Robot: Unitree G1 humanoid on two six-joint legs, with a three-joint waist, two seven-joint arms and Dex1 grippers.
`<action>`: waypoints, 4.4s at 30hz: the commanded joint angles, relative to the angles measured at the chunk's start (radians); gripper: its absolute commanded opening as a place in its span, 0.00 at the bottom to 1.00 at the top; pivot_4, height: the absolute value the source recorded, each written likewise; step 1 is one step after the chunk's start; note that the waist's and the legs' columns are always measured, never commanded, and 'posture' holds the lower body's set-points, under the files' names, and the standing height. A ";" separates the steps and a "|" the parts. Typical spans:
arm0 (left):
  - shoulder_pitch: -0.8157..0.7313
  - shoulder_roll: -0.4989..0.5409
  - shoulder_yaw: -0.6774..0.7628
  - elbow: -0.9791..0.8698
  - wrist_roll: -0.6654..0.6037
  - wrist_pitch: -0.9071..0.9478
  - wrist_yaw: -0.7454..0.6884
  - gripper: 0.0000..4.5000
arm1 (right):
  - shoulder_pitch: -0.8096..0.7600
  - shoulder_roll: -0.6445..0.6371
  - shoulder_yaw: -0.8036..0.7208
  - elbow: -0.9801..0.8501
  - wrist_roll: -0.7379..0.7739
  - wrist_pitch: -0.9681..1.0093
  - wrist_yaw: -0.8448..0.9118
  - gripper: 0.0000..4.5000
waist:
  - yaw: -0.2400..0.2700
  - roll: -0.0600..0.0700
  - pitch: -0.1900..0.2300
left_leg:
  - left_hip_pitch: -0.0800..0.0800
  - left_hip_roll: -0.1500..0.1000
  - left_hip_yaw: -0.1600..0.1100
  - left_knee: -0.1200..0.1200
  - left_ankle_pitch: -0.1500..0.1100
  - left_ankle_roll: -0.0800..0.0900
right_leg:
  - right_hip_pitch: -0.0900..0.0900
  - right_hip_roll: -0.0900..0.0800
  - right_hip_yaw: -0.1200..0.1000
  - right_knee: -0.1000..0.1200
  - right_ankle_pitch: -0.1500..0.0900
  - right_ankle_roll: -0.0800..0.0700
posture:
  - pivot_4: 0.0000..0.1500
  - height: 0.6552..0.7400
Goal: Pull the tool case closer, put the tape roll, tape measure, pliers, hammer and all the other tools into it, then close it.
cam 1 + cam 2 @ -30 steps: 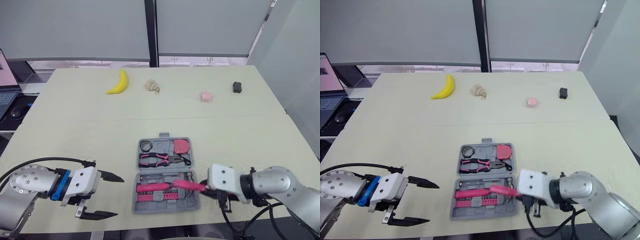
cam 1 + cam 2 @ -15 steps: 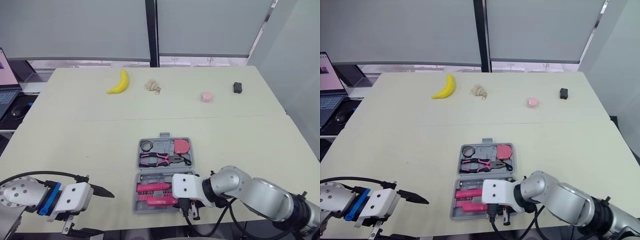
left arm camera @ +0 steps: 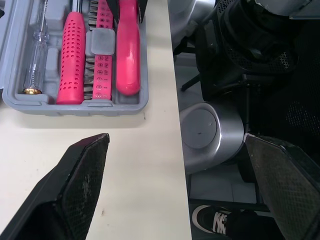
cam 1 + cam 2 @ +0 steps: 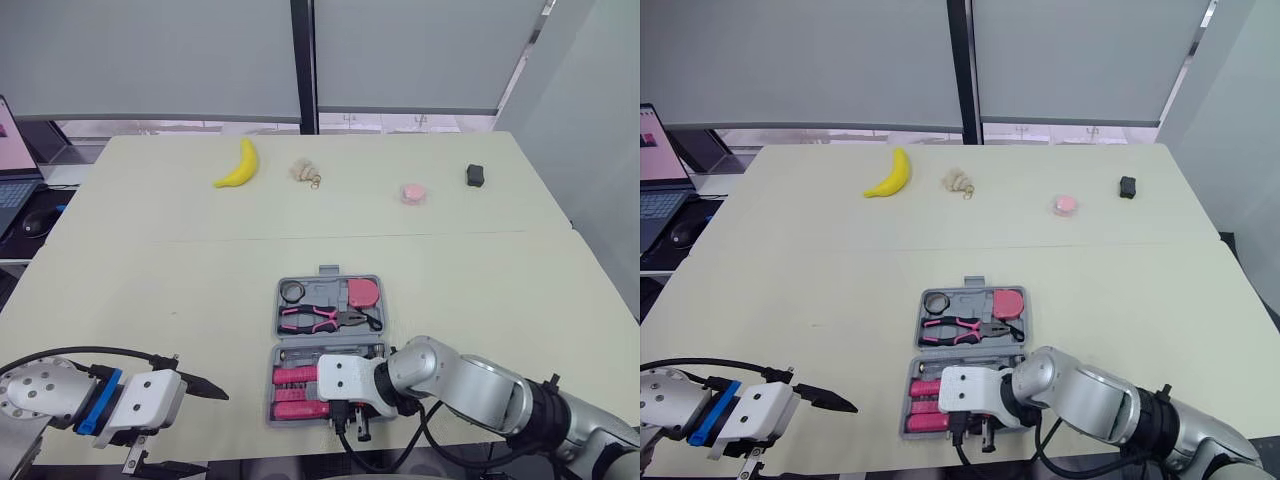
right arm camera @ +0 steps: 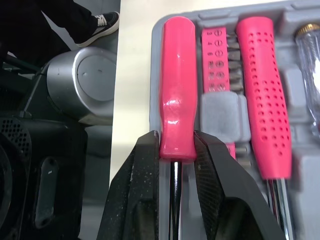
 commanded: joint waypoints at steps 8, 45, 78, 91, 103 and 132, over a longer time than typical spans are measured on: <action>-0.005 0.002 0.019 -0.026 -0.005 -0.006 0.005 1.00 | -0.010 0.029 -0.021 0.018 -0.005 -0.029 0.014 0.36 | 0.000 0.000 0.000 | 0.000 0.000 0.000 0.000 0.000 0.000 | 0.000 0.000 0.000 0.000 0.000 0.000 | 1.00 0.85; -0.063 -0.066 0.023 0.022 -0.052 0.118 0.101 1.00 | 0.110 -0.010 -0.238 -0.039 -0.016 -0.322 0.117 0.00 | 0.001 0.000 0.000 | 0.000 0.000 0.000 0.000 0.000 0.000 | 0.000 0.000 0.000 0.001 -0.001 0.000 | 1.00 0.85; -0.570 -0.400 -0.349 0.628 0.293 -0.168 0.355 0.00 | 0.327 -0.163 -0.551 0.441 -0.244 -0.769 0.117 0.00 | 0.005 -0.004 -0.002 | 0.001 -0.003 0.003 0.003 0.000 0.000 | 0.002 0.003 0.001 0.002 0.004 0.002 | 1.00 0.85; -0.587 -0.439 -0.404 0.570 0.297 -0.134 0.363 0.00 | 0.278 -0.077 -0.518 0.500 -0.276 -0.781 0.144 0.00 | 0.004 -0.004 -0.002 | 0.001 -0.003 0.003 0.003 0.000 0.000 | 0.002 0.004 0.001 0.004 0.004 0.002 | 1.00 0.85; -0.563 -0.441 -0.414 0.490 0.285 -0.087 0.364 0.00 | 0.308 -0.048 -0.511 0.404 -0.267 -0.707 0.153 0.00 | 0.004 -0.004 -0.002 | 0.002 -0.003 0.003 0.003 0.000 0.000 | 0.002 0.004 0.001 0.005 0.004 0.002 | 1.00 0.85; -0.433 -0.369 -0.389 0.409 0.281 -0.068 0.361 0.00 | 0.406 -0.074 -0.459 0.241 -0.266 -0.563 0.173 0.00 | 0.001 -0.004 -0.003 | 0.002 -0.002 0.001 0.002 0.000 0.000 | 0.002 0.004 0.001 0.005 0.003 0.001 | 1.00 0.85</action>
